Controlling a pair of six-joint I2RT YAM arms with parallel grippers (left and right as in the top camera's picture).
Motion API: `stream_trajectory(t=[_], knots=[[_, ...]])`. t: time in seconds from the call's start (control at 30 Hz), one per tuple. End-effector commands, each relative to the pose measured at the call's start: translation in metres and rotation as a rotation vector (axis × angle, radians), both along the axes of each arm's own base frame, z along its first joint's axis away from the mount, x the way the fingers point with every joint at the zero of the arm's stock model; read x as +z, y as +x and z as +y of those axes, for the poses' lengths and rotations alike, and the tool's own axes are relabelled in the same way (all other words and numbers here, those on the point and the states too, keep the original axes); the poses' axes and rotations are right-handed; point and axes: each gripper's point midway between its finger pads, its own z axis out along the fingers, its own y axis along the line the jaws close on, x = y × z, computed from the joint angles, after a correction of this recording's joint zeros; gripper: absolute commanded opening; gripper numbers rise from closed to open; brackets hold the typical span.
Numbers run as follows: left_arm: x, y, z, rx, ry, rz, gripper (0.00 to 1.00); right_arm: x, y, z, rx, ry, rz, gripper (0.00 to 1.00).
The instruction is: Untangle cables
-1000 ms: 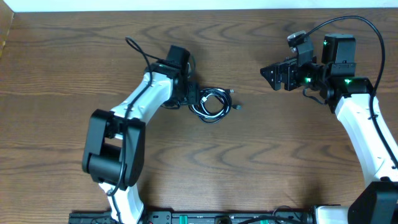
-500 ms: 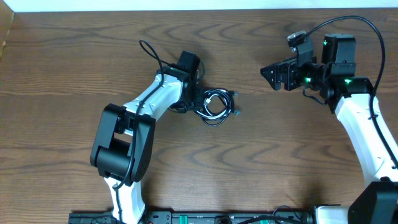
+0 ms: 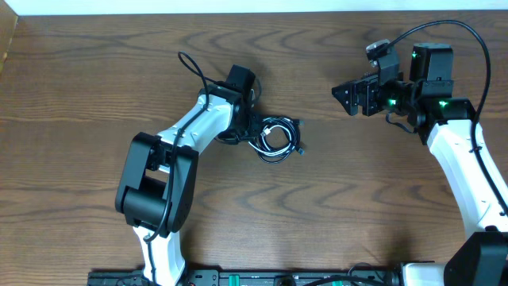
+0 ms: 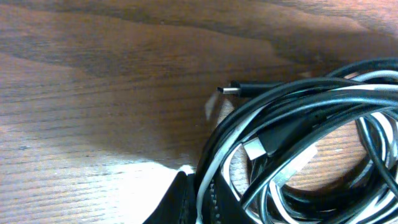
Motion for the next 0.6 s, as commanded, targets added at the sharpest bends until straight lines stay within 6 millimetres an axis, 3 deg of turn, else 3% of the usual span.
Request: stream_trajectory(t=[0.0, 0.03, 0.17, 0.2, 0.3, 0.57], knots=[[0.049, 0.014, -0.011, -0.017, -0.065, -0.119, 0.07, 0.004, 0.001, 0.003, 0.002, 0.005, -0.005, 0.88], [0.070, 0.017, -0.012, -0.018, -0.087, -0.169, 0.07, 0.004, 0.001, 0.003, 0.002, 0.005, -0.005, 0.88], [0.118, 0.020, -0.024, -0.040, -0.191, -0.274, 0.07, 0.004, 0.001, 0.003, -0.003, 0.009, -0.001, 0.87], [0.140, 0.020, -0.033, -0.059, -0.257, -0.320, 0.08, 0.004, 0.001, 0.003, -0.003, 0.009, -0.001, 0.86], [0.178, 0.021, -0.043, -0.043, -0.358, -0.394, 0.08, 0.004, 0.001, 0.005, -0.010, 0.020, 0.011, 0.82], [0.208, 0.023, -0.052, 0.056, -0.484, -0.406, 0.07, 0.004, -0.006, 0.027, 0.042, 0.020, 0.012, 0.78]])
